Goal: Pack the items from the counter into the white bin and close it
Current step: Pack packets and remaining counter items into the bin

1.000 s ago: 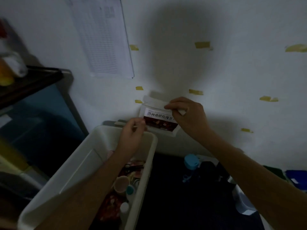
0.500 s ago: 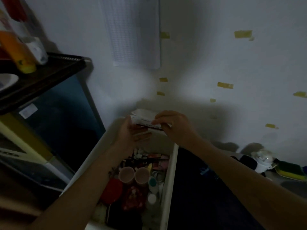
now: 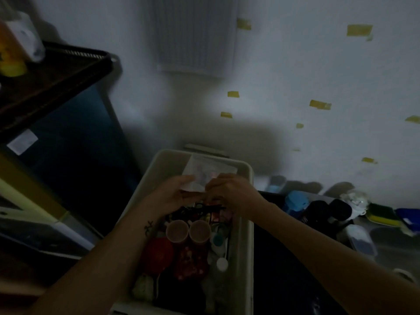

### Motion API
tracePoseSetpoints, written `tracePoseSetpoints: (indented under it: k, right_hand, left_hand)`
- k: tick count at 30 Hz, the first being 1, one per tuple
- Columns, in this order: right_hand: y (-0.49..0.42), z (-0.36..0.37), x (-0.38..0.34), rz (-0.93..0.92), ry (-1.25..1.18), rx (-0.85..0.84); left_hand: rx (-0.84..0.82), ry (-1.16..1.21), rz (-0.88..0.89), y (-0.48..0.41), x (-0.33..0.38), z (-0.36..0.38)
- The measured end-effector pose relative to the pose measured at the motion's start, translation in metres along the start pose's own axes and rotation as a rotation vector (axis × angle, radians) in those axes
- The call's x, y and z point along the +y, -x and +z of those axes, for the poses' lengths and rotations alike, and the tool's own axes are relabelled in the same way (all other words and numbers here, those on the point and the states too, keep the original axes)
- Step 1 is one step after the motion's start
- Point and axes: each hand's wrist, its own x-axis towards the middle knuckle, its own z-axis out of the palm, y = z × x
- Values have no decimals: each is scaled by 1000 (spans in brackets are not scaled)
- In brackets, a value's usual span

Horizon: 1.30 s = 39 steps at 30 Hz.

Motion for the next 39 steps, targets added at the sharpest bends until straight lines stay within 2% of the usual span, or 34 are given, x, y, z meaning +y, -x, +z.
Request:
tracePoseSetpoints:
  k: [7,10,15,18,21,25,27,29,32,35,37,39]
  right_hand:
    - [2,38,4,140,-13,-109]
    - [2,51,4,251,-103,-108]
    - [1,75,1,570,-352,-102]
    - [-7,94,3,786,-354,-65]
    - [-20,112,4,1003,-415,-103]
    - [-29,134,2,1176,-599,-148]
    - [-30,145,1,1195,-632,-97]
    - [-33,153,2,1174,-719,-35]
    - [-42,156,1,1141,-767,-20]
    - [-47,169,1,1160,-793,43]
    - [-50,179,-2,1163,-811,65]
    - [-55,187,-4,1157,-807,67]
  left_hand:
    - [83,59,-37,-37,-27,-26]
    - [197,1,-5,-52,-38,-36]
    - [304,-50,-1,-68,-58,-60]
    - [351,-132,14,-70,-66,-71]
    - [360,-141,54,-72,-77,-75]
    - [398,-199,55,-78,-82,-77]
    - [449,-405,85,-80,-80,-79]
    - [474,-699,261,-81,-80,-80]
    - [433,-865,520,-84,-82,-85]
    - [462,-983,555,-93,-88,-98]
    - [537,-1172,509,-94,-92,-106]
    - [507,-1330,527,-91,-99,-112]
